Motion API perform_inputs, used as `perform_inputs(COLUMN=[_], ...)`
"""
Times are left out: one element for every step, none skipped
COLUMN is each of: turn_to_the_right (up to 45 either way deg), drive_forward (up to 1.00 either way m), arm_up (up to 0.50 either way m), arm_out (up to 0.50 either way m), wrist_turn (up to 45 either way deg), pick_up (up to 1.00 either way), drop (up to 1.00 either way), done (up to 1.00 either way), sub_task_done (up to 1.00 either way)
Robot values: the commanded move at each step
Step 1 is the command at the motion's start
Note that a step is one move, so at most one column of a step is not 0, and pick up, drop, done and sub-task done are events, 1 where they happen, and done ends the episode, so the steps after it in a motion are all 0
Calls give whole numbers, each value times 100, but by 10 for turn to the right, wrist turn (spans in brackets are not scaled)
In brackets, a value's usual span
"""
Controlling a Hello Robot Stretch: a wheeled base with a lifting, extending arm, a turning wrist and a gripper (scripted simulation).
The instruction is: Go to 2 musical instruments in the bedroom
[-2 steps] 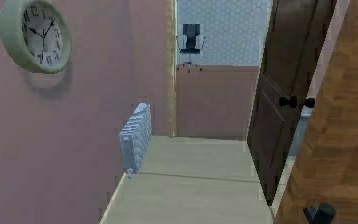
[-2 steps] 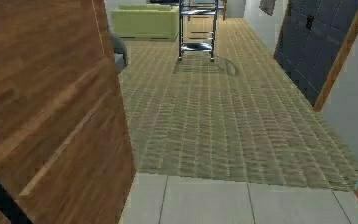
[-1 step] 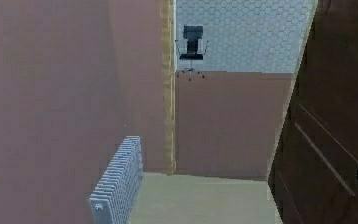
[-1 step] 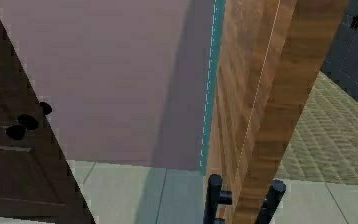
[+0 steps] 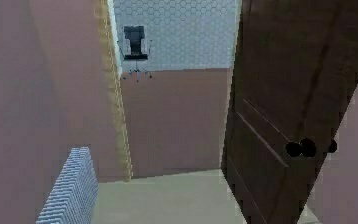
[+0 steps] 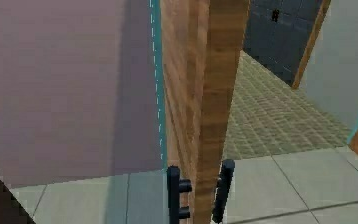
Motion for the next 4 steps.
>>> perform_inputs(turn_to_the_right=[0,30,0,-60], drive_forward=[100,0,80,0], arm_up=[0,0,0,0], arm_out=[0,0,0,0], wrist_turn=[0,0,0,0], pick_up=[0,0,0,0], drop=[0,0,0,0], done=[0,0,0,0], sub_task_done=[0,0,0,0])
